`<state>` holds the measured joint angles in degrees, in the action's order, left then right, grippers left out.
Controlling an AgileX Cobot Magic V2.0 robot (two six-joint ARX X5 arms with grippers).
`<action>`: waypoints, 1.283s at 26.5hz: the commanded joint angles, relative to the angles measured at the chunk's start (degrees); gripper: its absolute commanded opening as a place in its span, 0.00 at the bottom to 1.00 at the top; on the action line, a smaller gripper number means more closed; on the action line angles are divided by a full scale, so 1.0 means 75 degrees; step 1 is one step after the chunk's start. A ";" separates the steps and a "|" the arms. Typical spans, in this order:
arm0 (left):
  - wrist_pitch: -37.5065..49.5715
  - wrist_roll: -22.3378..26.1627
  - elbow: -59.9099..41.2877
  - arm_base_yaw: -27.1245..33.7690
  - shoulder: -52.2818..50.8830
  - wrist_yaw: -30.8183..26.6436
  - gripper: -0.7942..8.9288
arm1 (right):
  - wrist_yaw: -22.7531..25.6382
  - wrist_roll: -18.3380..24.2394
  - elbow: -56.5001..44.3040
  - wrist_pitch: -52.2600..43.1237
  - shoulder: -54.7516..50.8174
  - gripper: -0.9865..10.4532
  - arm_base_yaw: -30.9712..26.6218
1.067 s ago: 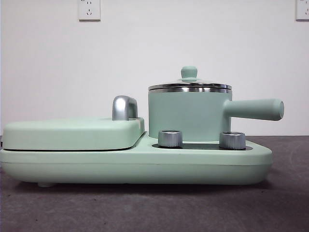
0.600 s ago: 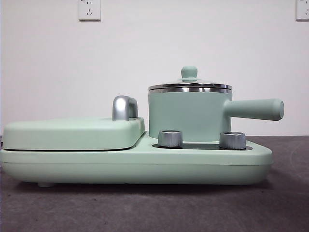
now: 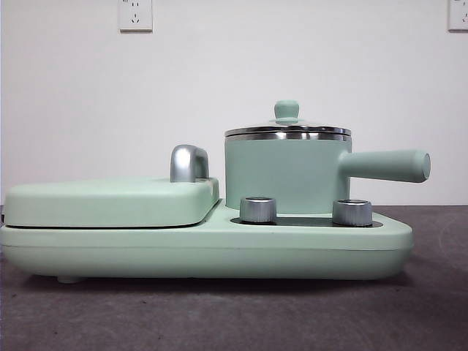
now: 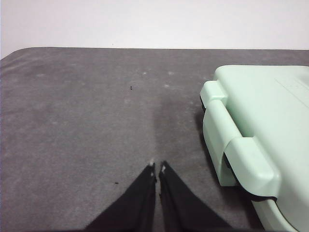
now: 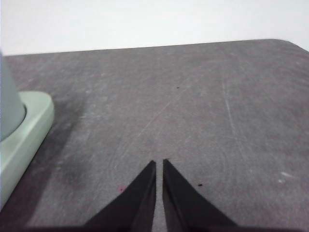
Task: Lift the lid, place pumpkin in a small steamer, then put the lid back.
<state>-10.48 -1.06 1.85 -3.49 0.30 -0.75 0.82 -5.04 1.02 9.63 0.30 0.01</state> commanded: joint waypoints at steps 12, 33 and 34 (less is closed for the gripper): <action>-0.0035 -0.0006 -0.0149 0.0020 -0.0006 -0.0017 0.10 | -0.0306 0.1212 -0.0050 -0.0058 -0.0012 0.10 0.0189; -0.0038 -0.0006 -0.0149 0.0020 -0.0006 -0.0017 0.10 | -0.0306 0.1212 -0.0050 -0.0108 -0.0012 0.10 0.0181; -0.0038 -0.0006 -0.0149 0.0020 -0.0006 -0.0017 0.10 | -0.0306 0.1212 -0.0050 -0.0108 -0.0012 0.10 0.0181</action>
<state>-10.48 -1.06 1.85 -3.49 0.30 -0.75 -1.48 3.27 0.97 9.56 0.30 1.34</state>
